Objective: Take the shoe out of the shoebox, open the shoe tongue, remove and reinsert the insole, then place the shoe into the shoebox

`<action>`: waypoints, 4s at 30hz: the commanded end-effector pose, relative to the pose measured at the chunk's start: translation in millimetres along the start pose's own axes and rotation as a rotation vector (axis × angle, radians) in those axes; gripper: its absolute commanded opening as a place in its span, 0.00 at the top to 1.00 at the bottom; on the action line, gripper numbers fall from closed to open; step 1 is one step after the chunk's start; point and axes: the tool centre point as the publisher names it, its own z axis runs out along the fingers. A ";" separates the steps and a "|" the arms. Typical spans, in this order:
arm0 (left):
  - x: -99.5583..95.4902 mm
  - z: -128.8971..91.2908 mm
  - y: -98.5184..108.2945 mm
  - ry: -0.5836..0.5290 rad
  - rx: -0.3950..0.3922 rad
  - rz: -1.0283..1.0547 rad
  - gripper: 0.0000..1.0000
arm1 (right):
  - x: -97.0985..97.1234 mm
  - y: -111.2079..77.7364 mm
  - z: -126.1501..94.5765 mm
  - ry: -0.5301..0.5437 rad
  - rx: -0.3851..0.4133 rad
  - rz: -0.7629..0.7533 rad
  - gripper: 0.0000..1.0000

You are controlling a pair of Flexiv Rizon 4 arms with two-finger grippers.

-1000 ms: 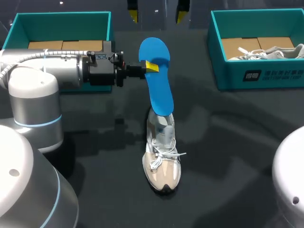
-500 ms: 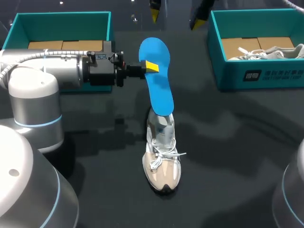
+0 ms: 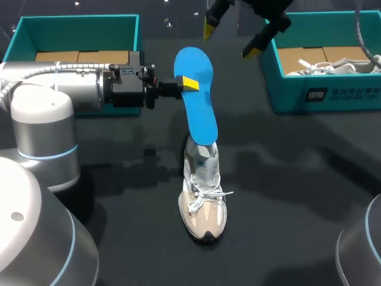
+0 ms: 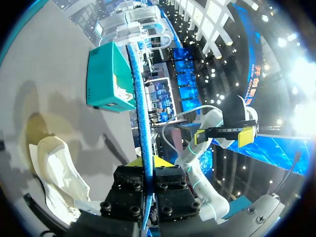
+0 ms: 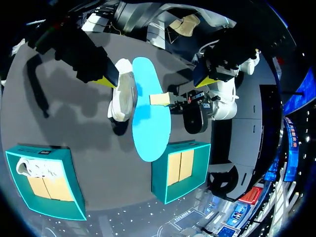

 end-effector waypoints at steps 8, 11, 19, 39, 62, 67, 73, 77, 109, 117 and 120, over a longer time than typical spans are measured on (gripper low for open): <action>0.1 -0.9 1.3 -0.002 0.001 0.000 1.00 | -28.9 -13.9 6.3 0.549 -0.035 0.024 0.00; 0.1 -0.9 1.3 -0.002 0.001 0.000 1.00 | -34.3 -13.9 9.9 0.587 -0.034 0.031 0.00; 0.1 -0.9 1.3 -0.002 0.001 0.000 1.00 | -49.7 -14.8 16.1 0.678 -0.034 0.054 0.00; 0.1 -0.9 1.3 -0.002 0.001 0.000 1.00 | -74.6 -19.1 29.7 0.821 -0.037 0.093 0.00; 29.3 -24.9 -9.1 0.049 0.154 0.716 1.00 | -83.9 -17.1 42.3 0.913 -0.044 0.082 0.00; 31.2 -28.6 -9.0 0.060 0.147 0.939 1.00 | -84.6 -16.3 43.1 0.918 -0.044 0.082 0.00; 26.6 -31.7 -7.5 0.085 0.155 1.094 1.00 | -84.6 -16.3 43.1 0.918 -0.044 0.082 0.00; 26.6 -31.7 -7.5 0.085 0.155 1.094 1.00 | -84.6 -16.3 43.1 0.918 -0.044 0.082 0.00; 34.2 -38.4 20.7 0.034 0.223 2.037 1.00 | -84.6 -16.3 43.1 0.918 -0.044 0.082 0.00; 33.1 -36.2 23.3 0.051 0.195 2.263 1.00 | -84.6 -16.3 43.1 0.918 -0.044 0.082 0.00; 31.1 -36.0 21.6 0.056 0.170 2.372 1.00 | -84.6 -16.3 43.1 0.918 -0.044 0.082 0.00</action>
